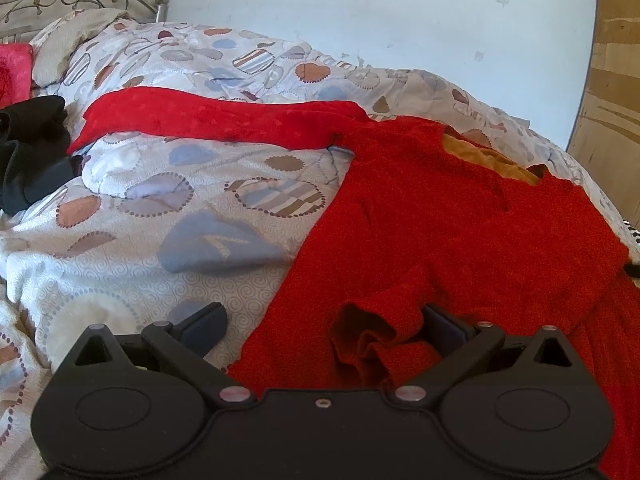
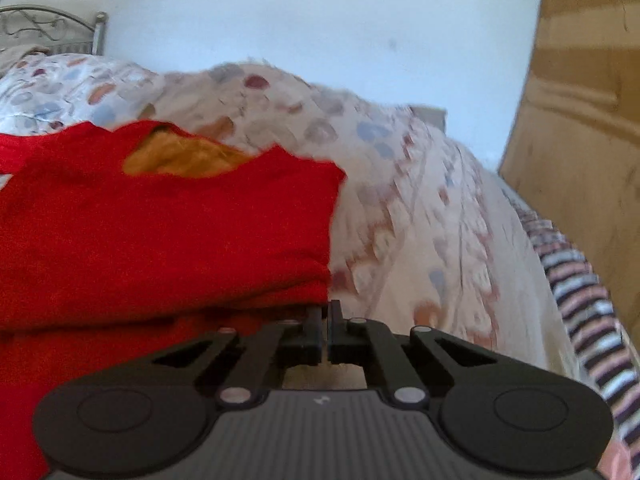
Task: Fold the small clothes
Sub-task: 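Grasp the other sleeve cuff with the left tool and lift it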
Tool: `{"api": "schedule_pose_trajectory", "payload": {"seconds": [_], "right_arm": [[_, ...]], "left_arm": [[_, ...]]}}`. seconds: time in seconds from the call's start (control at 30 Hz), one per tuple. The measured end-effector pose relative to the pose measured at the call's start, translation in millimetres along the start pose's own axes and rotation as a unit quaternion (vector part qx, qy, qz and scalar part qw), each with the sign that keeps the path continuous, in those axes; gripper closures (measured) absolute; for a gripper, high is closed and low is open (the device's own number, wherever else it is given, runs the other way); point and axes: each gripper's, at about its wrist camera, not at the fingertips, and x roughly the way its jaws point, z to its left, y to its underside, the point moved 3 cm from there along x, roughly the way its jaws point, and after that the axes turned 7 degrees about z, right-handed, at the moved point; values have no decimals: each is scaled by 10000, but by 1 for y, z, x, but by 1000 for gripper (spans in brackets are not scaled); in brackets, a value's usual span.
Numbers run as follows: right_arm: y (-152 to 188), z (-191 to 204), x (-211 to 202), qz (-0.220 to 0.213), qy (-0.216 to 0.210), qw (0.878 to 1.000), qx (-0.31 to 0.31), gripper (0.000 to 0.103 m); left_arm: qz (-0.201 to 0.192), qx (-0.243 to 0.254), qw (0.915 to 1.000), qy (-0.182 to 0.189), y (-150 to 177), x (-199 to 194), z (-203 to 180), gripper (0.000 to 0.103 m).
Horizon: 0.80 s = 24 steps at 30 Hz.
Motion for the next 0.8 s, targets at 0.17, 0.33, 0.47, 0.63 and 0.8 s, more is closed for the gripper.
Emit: {"api": "schedule_pose_trajectory", "payload": {"seconds": [0.17, 0.33, 0.47, 0.63, 0.8], "right_arm": [[2, -14, -11, -114, -505, 9981, 319, 103], [9, -8, -38, -253, -623, 9974, 241, 44], [13, 0, -71, -452, -913, 9945, 258, 17], [19, 8, -117, -765, -1714, 9791, 787, 0], [29, 40, -142, -895, -2357, 9628, 973, 0]], "left_arm": [[-10, -72, 9999, 113, -2, -5, 3, 0], [0, -234, 9993, 282, -17, -29, 20, 1], [-183, -12, 9998, 114, -42, -46, 44, 0], [-105, -265, 9994, 173, -77, -25, 103, 0], [-175, -406, 9989, -184, -121, 18, 157, 1]]}}
